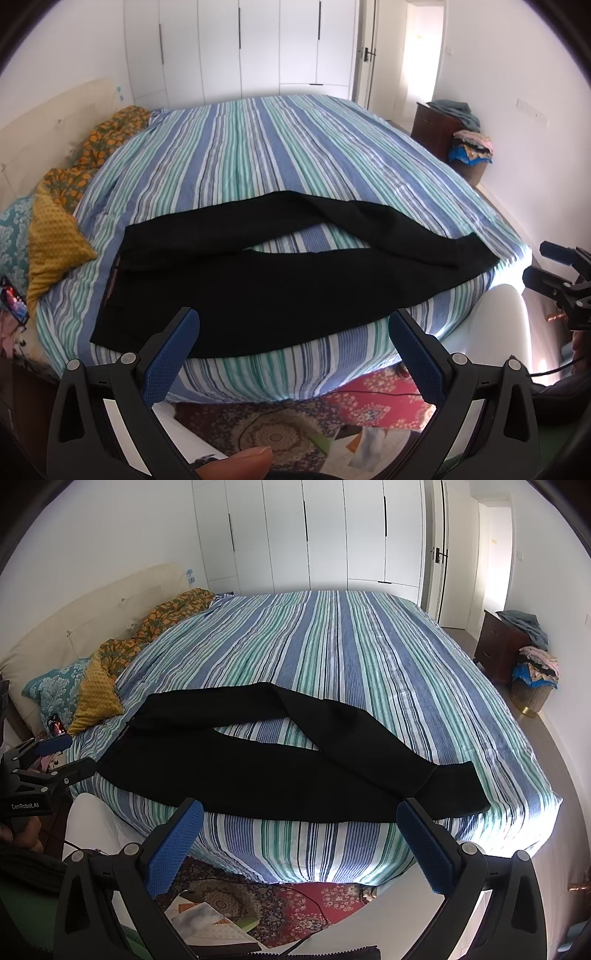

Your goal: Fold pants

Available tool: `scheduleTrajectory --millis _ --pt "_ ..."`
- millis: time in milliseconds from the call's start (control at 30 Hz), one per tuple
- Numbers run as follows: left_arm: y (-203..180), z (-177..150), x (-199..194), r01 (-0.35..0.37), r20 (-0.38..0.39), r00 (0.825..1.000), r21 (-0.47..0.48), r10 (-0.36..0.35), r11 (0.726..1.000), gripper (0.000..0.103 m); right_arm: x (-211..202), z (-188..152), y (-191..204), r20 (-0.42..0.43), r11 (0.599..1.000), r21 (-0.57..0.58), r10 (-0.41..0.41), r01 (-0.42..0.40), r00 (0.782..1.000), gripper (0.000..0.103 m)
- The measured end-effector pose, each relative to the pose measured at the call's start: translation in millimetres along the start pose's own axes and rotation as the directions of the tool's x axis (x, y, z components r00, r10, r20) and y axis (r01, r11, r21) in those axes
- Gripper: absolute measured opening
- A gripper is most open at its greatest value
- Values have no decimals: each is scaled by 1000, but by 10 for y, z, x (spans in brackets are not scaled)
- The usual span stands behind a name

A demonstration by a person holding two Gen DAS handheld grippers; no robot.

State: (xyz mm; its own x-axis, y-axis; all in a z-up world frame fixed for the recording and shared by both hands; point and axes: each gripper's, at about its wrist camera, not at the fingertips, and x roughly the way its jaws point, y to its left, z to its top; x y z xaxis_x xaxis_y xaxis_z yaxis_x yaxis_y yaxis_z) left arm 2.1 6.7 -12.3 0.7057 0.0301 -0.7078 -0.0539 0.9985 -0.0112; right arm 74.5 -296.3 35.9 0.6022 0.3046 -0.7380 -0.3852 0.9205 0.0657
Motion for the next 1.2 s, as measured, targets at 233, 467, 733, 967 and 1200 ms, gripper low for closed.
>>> scheduleTrajectory --millis 233,467,733,967,1200 --pt "-4 -3 -4 -5 1 1000 4 5 1000 102 -15 -7 22 3 1000 -5 5 -5 1000 103" --pt "-6 -6 13 4 -11 1000 -2 -4 1000 102 -2 0 15 -5 1000 -1 7 -7 1000 103" --pt "1 -4 18 7 -11 1000 -5 -7 1000 102 7 11 29 -1 1000 -6 6 -6 1000 103" --pt "-7 -11 26 1 -23 1000 1 -1 1000 102 7 6 31 0 1000 -5 8 -8 1000 103" --pt "-10 -3 24 -1 -28 1000 2 1 1000 102 6 4 32 3 1000 -4 9 -9 1000 103"
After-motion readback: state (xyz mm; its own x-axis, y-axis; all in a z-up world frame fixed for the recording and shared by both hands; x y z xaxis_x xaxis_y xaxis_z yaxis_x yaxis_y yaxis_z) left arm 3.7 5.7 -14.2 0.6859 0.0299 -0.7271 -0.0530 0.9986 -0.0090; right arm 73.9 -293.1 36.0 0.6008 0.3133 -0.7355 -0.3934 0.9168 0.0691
